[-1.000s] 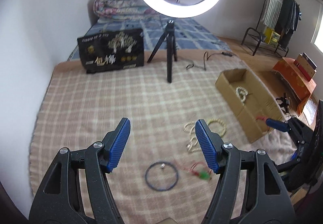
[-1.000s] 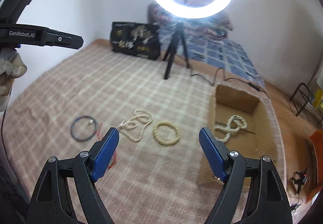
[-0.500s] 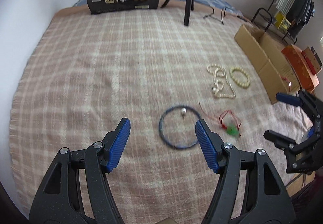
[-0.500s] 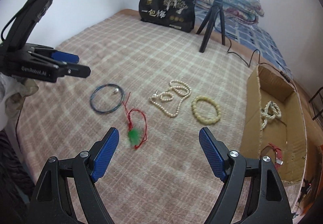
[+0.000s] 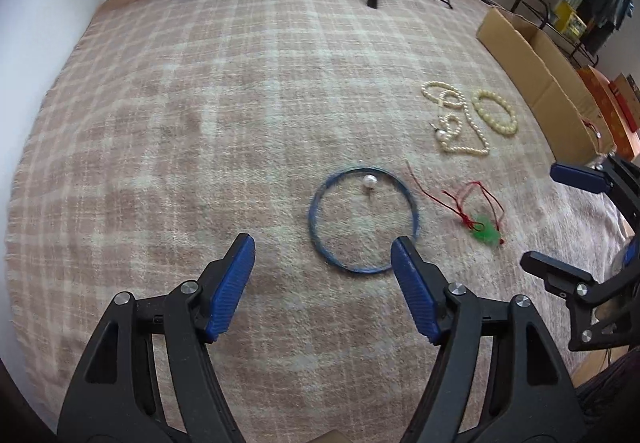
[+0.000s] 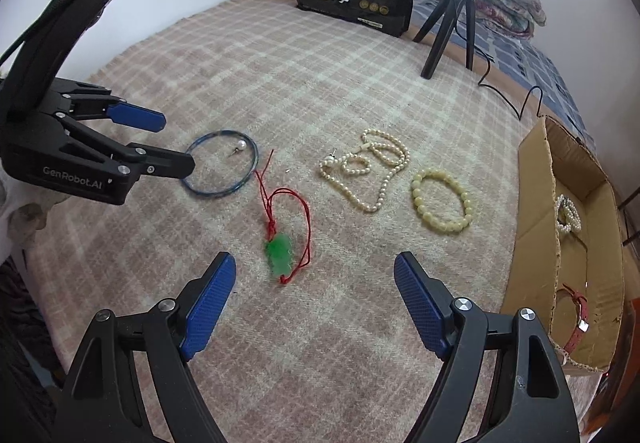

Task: Organize jewelry
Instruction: 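Move both tools back toward the remaining jewelry on the blanket, then grasp the blue bangle with the left tool while the right tool grasps the jade pendant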

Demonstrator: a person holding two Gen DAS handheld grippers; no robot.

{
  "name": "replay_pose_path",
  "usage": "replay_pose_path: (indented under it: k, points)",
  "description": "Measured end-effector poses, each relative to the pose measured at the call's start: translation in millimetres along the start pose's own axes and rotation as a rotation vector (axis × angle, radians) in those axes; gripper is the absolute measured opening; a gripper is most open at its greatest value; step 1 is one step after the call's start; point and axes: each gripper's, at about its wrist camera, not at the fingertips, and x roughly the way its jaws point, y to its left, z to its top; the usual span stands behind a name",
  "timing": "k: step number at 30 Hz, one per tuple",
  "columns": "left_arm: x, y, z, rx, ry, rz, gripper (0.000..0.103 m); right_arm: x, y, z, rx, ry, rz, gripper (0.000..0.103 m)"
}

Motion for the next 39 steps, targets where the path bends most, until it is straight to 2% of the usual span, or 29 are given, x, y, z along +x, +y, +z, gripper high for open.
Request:
replay_pose_path:
  k: [3, 7, 11, 14, 17, 19, 24, 26, 28, 30, 31, 39]
  points:
    - [7, 3, 3, -0.009, 0.000, 0.030, 0.072, 3, -2, 3, 0.021, -0.006, 0.003, 0.081]
    - [19, 7, 9, -0.023, 0.026, 0.032, 0.053, 9, 0, 7, 0.020, -0.002, 0.023, 0.073]
    - [26, 10, 13, -0.038, 0.022, 0.026, 0.052, 15, 5, 8, 0.007, 0.003, 0.041, 0.070]
    - [29, 10, 13, -0.032, 0.013, 0.030, 0.048, 19, 7, 9, 0.001, 0.010, 0.059, 0.063]
    - [33, 8, 15, -0.023, -0.003, 0.049, 0.037, 25, 6, 10, 0.009, 0.018, 0.075, 0.059]
    - [34, 7, 17, -0.020, -0.012, 0.060, 0.025, 30, 6, 10, 0.010, 0.027, 0.076, 0.058]
    - [38, 5, 21, -0.015, -0.022, 0.074, 0.009, 40, 17, 8, -0.044, 0.071, 0.065, 0.054]
    - [39, 5, 22, -0.020, -0.025, 0.074, 0.008, 43, 20, 7, -0.064, 0.082, 0.049, 0.053]
    - [38, 7, 22, -0.029, -0.028, 0.070, 0.005, 43, 19, 7, -0.054, 0.084, 0.068, 0.042]
    - [37, 8, 21, -0.036, -0.030, 0.068, 0.004, 43, 15, 8, -0.032, 0.085, 0.074, 0.022]
    - [36, 8, 21, -0.038, -0.031, 0.067, 0.004, 43, 12, 8, -0.024, 0.086, 0.067, 0.017]
    - [24, 7, 16, -0.049, -0.051, 0.068, 0.002, 35, 8, 10, 0.005, 0.070, 0.063, 0.015]
